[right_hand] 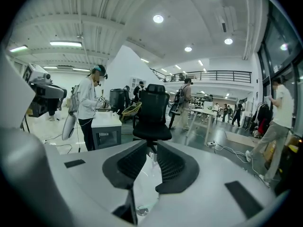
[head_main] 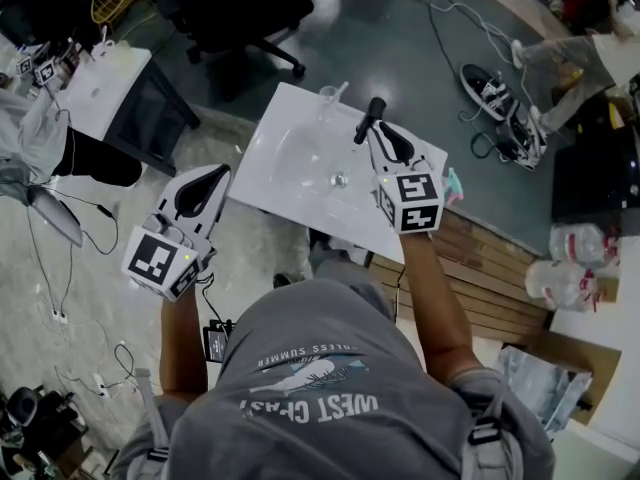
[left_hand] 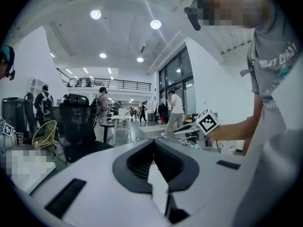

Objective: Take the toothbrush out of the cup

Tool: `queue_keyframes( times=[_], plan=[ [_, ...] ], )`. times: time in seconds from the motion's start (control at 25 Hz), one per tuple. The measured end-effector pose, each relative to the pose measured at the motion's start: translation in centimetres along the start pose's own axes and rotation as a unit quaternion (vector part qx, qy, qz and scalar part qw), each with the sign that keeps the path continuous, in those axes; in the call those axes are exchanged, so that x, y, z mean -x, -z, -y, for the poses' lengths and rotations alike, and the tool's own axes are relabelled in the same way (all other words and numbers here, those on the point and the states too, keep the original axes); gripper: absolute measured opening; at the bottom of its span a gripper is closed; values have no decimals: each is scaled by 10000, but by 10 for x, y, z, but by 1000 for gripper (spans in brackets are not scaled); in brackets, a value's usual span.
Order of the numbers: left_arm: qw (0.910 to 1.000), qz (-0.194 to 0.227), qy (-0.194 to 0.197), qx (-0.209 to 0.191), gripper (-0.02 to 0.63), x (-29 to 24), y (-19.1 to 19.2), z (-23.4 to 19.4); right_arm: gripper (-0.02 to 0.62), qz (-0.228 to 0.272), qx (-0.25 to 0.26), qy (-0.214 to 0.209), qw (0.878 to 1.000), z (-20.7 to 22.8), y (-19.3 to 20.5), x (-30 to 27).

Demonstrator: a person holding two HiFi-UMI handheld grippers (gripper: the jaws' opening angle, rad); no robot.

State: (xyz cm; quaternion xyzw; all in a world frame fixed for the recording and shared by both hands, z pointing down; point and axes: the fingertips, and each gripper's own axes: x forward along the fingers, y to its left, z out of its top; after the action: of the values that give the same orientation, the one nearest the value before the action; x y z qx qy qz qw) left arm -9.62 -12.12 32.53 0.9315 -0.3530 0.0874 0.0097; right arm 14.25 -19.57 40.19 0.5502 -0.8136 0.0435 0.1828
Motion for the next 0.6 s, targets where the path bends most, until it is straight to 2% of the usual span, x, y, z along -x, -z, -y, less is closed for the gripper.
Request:
queue_keyframes(
  times=[0.6],
  plan=[
    [9996,-89,-143,205,-2,-8,14,-22,80,-224,-97,-260,9994,-6,9,-49]
  ],
)
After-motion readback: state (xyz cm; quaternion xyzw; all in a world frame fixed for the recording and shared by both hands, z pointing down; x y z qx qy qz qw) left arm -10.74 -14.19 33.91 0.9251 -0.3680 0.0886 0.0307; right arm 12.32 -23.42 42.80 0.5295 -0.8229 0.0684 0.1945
